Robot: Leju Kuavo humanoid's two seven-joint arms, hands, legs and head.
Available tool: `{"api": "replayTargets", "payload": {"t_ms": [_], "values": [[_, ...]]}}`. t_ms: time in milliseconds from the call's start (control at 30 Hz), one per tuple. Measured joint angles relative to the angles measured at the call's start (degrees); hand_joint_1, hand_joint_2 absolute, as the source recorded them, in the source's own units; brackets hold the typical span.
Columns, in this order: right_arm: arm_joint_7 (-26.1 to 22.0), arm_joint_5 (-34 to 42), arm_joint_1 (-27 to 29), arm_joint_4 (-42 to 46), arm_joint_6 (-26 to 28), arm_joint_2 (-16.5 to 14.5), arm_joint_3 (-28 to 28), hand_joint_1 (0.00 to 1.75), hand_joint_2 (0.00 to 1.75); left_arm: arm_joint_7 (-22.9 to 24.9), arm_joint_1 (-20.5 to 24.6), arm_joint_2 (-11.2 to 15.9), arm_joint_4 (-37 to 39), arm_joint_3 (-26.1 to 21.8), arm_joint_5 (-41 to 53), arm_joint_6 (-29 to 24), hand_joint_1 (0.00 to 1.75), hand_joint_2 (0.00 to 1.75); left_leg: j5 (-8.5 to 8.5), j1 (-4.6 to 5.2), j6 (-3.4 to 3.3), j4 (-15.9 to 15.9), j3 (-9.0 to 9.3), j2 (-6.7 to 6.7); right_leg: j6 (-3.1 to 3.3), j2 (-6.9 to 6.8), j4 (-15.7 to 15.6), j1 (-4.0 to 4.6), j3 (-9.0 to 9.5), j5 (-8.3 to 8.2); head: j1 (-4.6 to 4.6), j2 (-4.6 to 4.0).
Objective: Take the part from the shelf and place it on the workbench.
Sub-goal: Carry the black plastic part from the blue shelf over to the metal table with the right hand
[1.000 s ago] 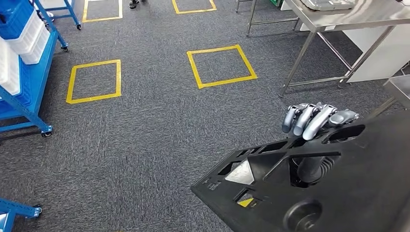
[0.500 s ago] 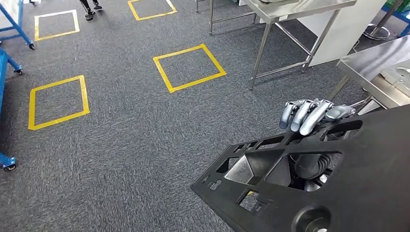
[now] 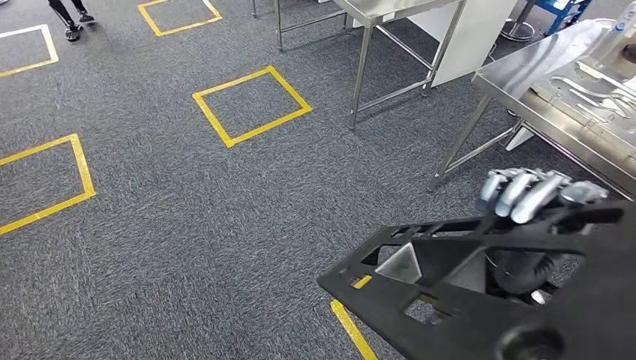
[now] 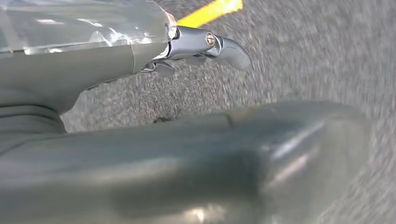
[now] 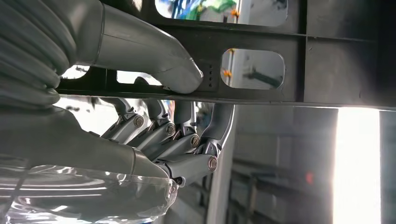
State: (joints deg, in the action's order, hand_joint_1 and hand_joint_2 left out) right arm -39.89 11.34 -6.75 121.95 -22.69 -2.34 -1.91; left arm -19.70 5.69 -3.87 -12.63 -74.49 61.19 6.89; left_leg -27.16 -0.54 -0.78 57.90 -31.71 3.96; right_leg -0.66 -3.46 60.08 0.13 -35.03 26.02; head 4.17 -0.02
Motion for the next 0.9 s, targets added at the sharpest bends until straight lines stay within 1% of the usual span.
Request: {"api": "replayTargets", "payload": {"t_ms": [33,67,100,133,167,200,233,267,300,333,367,400,433,467,500,533,567,633,667,700,733,767,800,833,867,900], "values": [[-0.01,0.22,1.16,1.23,-1.45,0.08,1.77,1.75,1.75,0.04,0.12,-0.06,0.0,0.57,0.45,0.06,0.0,0.0,-0.18,0.06,0.29,-0.01,0.19,0.45,0.35,-0.82,-1.72,0.34,0.86,-0.24,0.0,0.0],[-0.02,0.39,2.27,2.33,-2.91,0.05,3.52,1.75,1.75,0.09,0.27,-0.1,0.0,1.03,0.73,0.09,0.0,0.0,-0.34,0.09,0.6,-0.09,0.37,0.98,0.62,-0.83,-2.1,0.6,0.94,-0.01,0.0,0.0],[-0.01,0.57,3.28,3.3,-4.23,0.03,5.18,1.75,1.75,0.15,0.44,-0.13,0.0,1.44,0.95,0.04,0.0,0.0,-0.49,0.1,0.92,-0.22,0.63,1.6,0.82,-0.07,-2.31,0.61,0.96,-0.11,0.0,0.0],[0.0,0.91,4.2,4.09,-5.34,0.01,6.68,1.75,1.75,0.21,0.63,-0.14,0.0,1.84,1.06,-0.13,0.0,0.0,-0.76,0.04,1.22,-0.21,0.89,1.9,1.06,0.62,-2.62,0.42,1.18,-0.24,0.0,0.0],[-0.01,1.49,4.84,4.64,-6.31,0.0,8.06,1.75,1.75,0.24,0.78,-0.16,0.0,2.17,1.13,-0.34,0.0,0.0,-1.41,0.0,1.47,0.4,0.91,1.36,1.36,1.32,-2.99,0.18,1.5,-0.4,0.0,0.0],[-0.02,2.26,5.18,4.95,-7.22,0.0,9.33,1.75,1.75,0.28,0.88,-0.19,0.0,2.41,1.15,-0.56,0.0,0.0,-2.6,-0.05,1.68,2.13,0.38,0.27,1.63,1.98,-3.36,-0.08,1.81,-0.59,0.01,0.0],[-0.02,3.08,5.33,5.01,-8.02,0.0,10.49,1.75,1.75,0.34,0.85,-0.21,0.0,2.56,1.11,-0.77,0.0,0.0,-4.31,-0.17,1.83,5.18,-0.9,-1.17,1.85,2.67,-3.58,-0.3,2.04,-0.69,0.01,0.0],[-0.03,3.79,5.28,4.83,-8.59,0.02,11.47,1.75,1.75,0.4,0.72,-0.23,0.0,2.6,1.05,-0.94,0.0,0.0,-6.28,-0.19,1.95,9.23,-2.8,-2.47,2.0,3.44,-3.61,-0.33,2.08,-0.7,0.01,0.0],[-0.02,4.27,5.2,4.55,-8.93,0.05,12.27,1.75,1.75,0.46,0.54,-0.24,0.0,2.6,0.95,-1.07,0.0,0.0,-7.84,-0.22,2.06,13.21,-4.81,-3.12,2.07,4.23,-3.56,-0.32,2.06,-0.68,0.02,0.0],[-0.01,4.57,5.14,4.21,-9.08,0.11,12.92,1.75,1.75,0.52,0.37,-0.24,0.0,2.6,0.85,-1.19,0.0,0.0,-8.49,-0.23,2.14,15.95,-6.35,-3.38,2.07,5.08,-3.48,-0.31,2.06,-0.65,0.02,0.0],[0.01,4.72,5.06,3.88,-9.11,0.19,13.46,1.75,1.75,0.56,0.26,-0.24,0.0,2.6,0.76,-1.27,0.0,0.0,-7.95,-0.23,2.16,16.56,-6.93,-3.48,2.03,5.89,-3.34,-0.32,2.08,-0.6,0.02,0.0],[0.01,4.78,5.0,3.6,-9.11,0.29,13.93,1.75,1.75,0.58,0.23,-0.24,0.0,2.6,0.7,-1.3,0.0,0.0,-6.19,-0.24,2.11,14.6,-6.3,-3.59,1.92,6.67,-3.17,-0.34,2.11,-0.51,0.02,0.0],[0.02,4.85,4.93,3.37,-9.1,0.38,14.3,1.75,1.75,0.6,0.24,-0.24,0.0,2.6,0.69,-1.31,0.0,0.0,-3.79,-0.28,2.03,10.82,-4.77,-4.01,1.77,7.4,-2.95,-0.38,2.16,-0.38,0.02,0.0],[0.02,4.92,4.84,3.17,-9.05,0.46,14.6,1.75,1.75,0.6,0.28,-0.24,0.0,2.6,0.67,-1.33,0.0,0.0,-1.89,-0.36,1.89,6.62,-2.98,-5.22,1.54,8.09,-2.69,-0.39,2.12,-0.21,0.01,0.0],[0.02,5.06,4.73,2.98,-8.83,0.57,14.82,1.75,1.75,0.6,0.31,-0.25,0.0,2.61,0.65,-1.35,0.0,0.0,-0.53,-0.42,1.71,3.16,-1.49,-6.24,1.29,8.72,-2.4,-0.39,1.98,-0.06,0.01,0.0],[0.02,5.3,4.57,2.81,-8.38,0.73,14.95,1.75,1.75,0.61,0.32,-0.26,0.0,2.61,0.62,-1.37,0.0,0.0,0.02,-0.44,1.54,1.14,-0.64,-7.05,1.0,9.24,-2.2,-0.42,1.79,0.0,0.0,0.0],[0.02,5.74,4.42,2.62,-7.55,1.05,15.05,1.75,1.75,0.62,0.33,-0.27,0.0,2.62,0.59,-1.39,0.0,0.0,-0.05,-0.37,1.29,0.45,-0.37,-7.45,0.65,9.7,-2.11,-0.45,1.57,-0.01,0.01,0.0],[0.03,7.52,4.14,2.24,-4.55,2.86,14.98,1.75,1.75,0.53,0.43,-0.36,0.01,2.62,0.47,-1.41,0.0,0.0,0.21,-0.25,0.6,0.19,-0.34,-6.46,-0.09,10.39,-2.2,-0.65,1.31,-0.13,0.01,0.0],[0.03,8.76,3.99,2.01,-2.65,4.37,14.74,1.75,1.75,0.38,0.54,-0.42,0.01,2.62,0.34,-1.41,0.0,0.0,0.37,-0.26,0.2,-0.03,-0.27,-5.98,-0.44,9.86,-1.92,-0.66,1.13,0.11,0.01,0.0],[0.04,9.81,3.71,1.78,-0.88,6.1,14.33,1.75,1.75,0.15,0.63,-0.47,0.01,2.62,0.16,-1.41,0.0,0.0,0.52,-0.34,-0.19,-0.27,-0.21,-5.46,-0.74,8.72,-0.81,-0.63,0.58,0.86,0.0,0.0],[0.05,10.14,3.4,1.41,0.46,7.77,13.56,1.75,1.75,-0.13,0.62,-0.51,0.01,2.61,-0.13,-1.34,0.0,0.0,0.61,-0.41,-0.48,-0.46,-0.16,-4.85,-1.01,7.16,1.6,-0.6,-0.57,2.25,0.0,0.0],[0.04,9.43,3.22,0.98,1.33,9.05,12.41,1.75,1.75,-0.47,0.51,-0.44,0.0,2.59,-0.45,-1.16,0.0,0.0,0.59,-0.34,-0.63,-0.5,-0.15,-4.23,-1.25,5.51,5.14,-0.59,-2.31,4.06,0.0,0.0],[0.05,7.34,3.23,0.5,1.83,9.85,10.74,1.75,1.75,-0.79,0.31,-0.35,0.0,2.55,-0.8,-0.86,0.0,0.0,0.51,-0.28,-0.73,-0.49,-0.15,-3.53,-1.46,4.55,9.26,-0.66,-4.39,5.84,0.0,0.0],[0.04,4.22,3.47,-0.04,2.17,10.23,8.5,1.75,1.75,-1.03,0.09,-0.21,0.0,2.5,-1.14,-0.51,0.0,0.0,0.42,-0.24,-0.73,-0.48,-0.13,-2.78,-1.6,4.1,12.7,-0.77,-6.18,6.96,0.0,0.0],[0.1,0.68,3.78,-0.59,2.52,10.26,5.86,1.75,1.75,-1.17,-0.07,-0.08,0.0,2.47,-1.42,-0.19,0.0,0.0,0.3,-0.22,-0.68,-0.47,-0.06,-2.05,-1.68,3.9,14.31,-0.88,-7.09,6.98,0.0,0.0],[0.14,-2.46,3.97,-1.24,2.95,10.21,3.03,1.75,1.75,-1.16,-0.16,0.03,0.0,2.43,-1.69,0.02,0.0,0.0,0.17,-0.22,-0.59,-0.45,0.03,-1.36,-1.71,3.71,13.65,-0.98,-6.86,5.92,0.0,0.0]]}}
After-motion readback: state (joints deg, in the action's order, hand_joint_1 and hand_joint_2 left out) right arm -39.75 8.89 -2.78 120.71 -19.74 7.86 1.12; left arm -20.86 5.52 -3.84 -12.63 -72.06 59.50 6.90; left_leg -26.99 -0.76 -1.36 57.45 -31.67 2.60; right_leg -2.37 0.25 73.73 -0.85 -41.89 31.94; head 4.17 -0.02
